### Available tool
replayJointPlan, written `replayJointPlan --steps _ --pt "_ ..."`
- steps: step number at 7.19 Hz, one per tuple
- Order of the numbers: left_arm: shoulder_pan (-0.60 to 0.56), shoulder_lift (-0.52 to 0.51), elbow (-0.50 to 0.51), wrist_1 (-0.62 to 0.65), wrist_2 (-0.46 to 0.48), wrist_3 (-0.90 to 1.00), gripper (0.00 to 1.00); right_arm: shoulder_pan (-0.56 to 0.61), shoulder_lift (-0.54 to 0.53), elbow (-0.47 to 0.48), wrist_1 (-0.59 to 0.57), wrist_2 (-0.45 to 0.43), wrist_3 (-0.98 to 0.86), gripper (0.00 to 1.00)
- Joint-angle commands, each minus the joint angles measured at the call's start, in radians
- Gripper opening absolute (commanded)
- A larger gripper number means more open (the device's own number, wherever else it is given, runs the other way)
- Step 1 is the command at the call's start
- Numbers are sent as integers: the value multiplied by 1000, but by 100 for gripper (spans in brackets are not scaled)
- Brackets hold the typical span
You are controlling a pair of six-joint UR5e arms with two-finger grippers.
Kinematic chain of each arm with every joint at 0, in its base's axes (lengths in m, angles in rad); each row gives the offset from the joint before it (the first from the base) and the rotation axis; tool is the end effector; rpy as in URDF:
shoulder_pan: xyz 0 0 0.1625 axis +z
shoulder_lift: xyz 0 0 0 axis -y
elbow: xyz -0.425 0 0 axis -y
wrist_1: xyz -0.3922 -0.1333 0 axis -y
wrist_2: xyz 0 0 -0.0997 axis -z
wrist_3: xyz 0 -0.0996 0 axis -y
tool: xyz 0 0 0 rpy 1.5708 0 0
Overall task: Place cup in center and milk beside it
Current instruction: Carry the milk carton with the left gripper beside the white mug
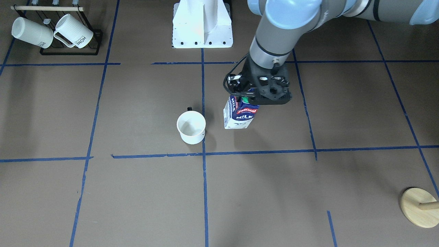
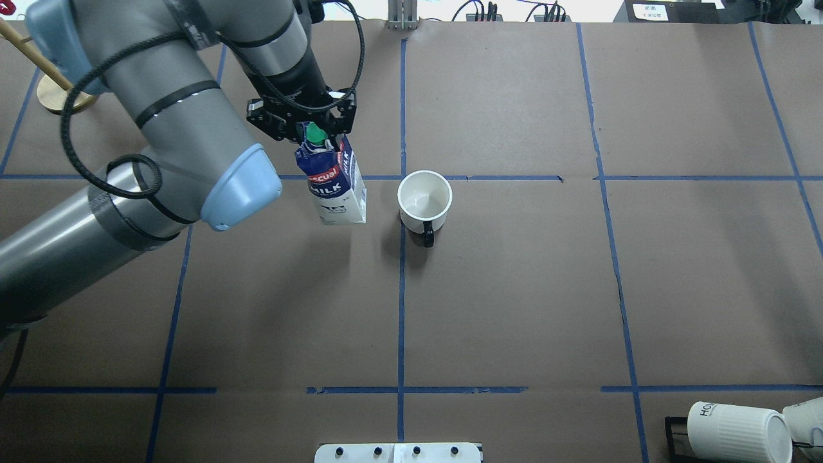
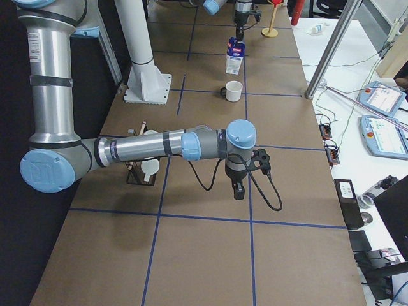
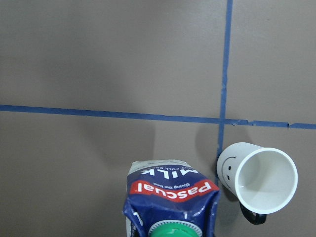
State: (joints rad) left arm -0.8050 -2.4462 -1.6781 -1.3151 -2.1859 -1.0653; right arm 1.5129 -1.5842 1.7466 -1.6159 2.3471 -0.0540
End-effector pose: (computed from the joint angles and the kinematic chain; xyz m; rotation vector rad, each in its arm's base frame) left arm 0.4114 -0.5373 0.1030 -0.0370 0.9138 -0.0548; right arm 0.0351 -0.4915 0.5830 0.1099 -0.7763 -0.1516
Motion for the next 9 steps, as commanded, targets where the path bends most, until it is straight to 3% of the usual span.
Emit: replayJointPlan --steps 1,4,8,9 --pt "29 -39 98 -103 17 -47 1 10 1 -31 1 41 -1 100" --pt "35 -43 113 -116 43 -48 2 20 3 -32 1 57 2 100" --pt "66 -37 124 -133 80 -62 11 23 4 -30 1 57 2 100" --pt "66 -39 145 -159 80 -64 21 23 4 -30 1 57 3 100"
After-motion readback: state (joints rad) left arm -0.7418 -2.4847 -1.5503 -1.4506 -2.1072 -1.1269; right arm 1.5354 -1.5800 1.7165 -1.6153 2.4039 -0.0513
